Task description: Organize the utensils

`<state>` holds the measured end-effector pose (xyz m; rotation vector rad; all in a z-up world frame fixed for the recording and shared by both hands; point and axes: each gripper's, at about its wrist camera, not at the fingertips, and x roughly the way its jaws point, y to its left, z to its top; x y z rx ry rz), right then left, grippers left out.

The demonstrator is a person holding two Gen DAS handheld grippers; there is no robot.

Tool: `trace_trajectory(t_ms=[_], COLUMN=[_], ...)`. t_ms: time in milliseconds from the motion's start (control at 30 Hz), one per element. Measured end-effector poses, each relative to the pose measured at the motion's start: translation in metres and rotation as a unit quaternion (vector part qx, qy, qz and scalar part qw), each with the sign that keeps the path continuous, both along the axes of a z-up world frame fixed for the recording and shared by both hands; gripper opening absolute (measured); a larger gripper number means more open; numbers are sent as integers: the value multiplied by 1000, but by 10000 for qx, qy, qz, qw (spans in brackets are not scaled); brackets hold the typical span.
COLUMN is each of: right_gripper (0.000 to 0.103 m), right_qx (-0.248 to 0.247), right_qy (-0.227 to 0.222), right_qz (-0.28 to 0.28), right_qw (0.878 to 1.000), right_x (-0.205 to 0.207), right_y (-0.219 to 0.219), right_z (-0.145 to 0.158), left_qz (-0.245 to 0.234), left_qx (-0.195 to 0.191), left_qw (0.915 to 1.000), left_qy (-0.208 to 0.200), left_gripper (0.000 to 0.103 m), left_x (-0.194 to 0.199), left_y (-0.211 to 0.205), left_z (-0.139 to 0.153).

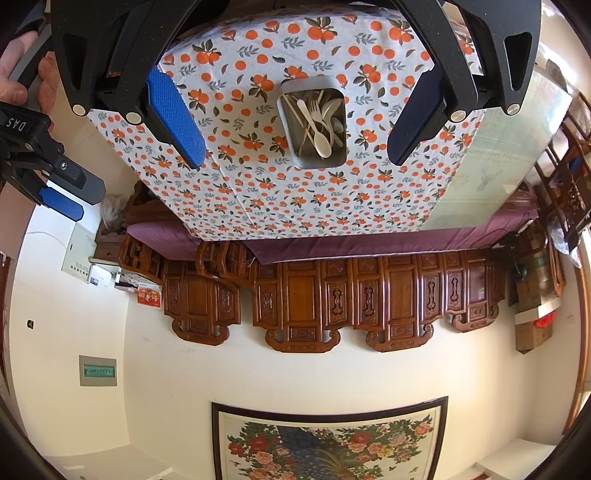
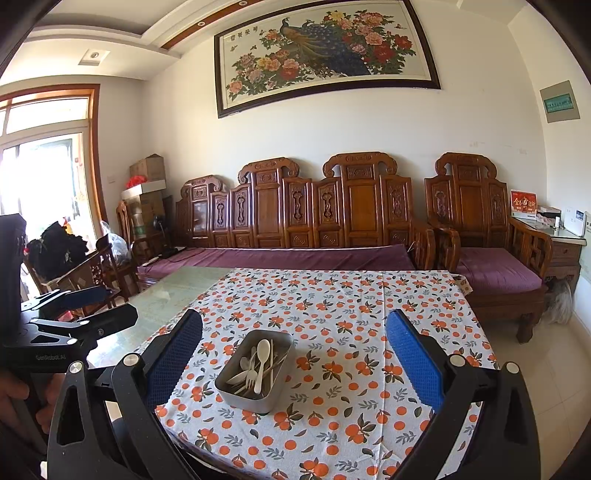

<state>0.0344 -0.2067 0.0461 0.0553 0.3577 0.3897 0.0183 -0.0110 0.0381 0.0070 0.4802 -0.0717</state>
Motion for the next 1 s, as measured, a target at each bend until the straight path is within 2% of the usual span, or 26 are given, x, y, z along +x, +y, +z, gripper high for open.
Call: trace_trajectory(t_ms=[1000], right_gripper=[100], right_qx=[9], right_qy=[4], right_qz=[5], right_qw=[10000], right_x=[0], right_y=[0], right_z=[-2], left_qz=[27], left_qx=[-20], left_qw=[10000], left_qy=[-19], left_gripper=[95], left_x=[-2], left_y=[-1], left_z=[-1])
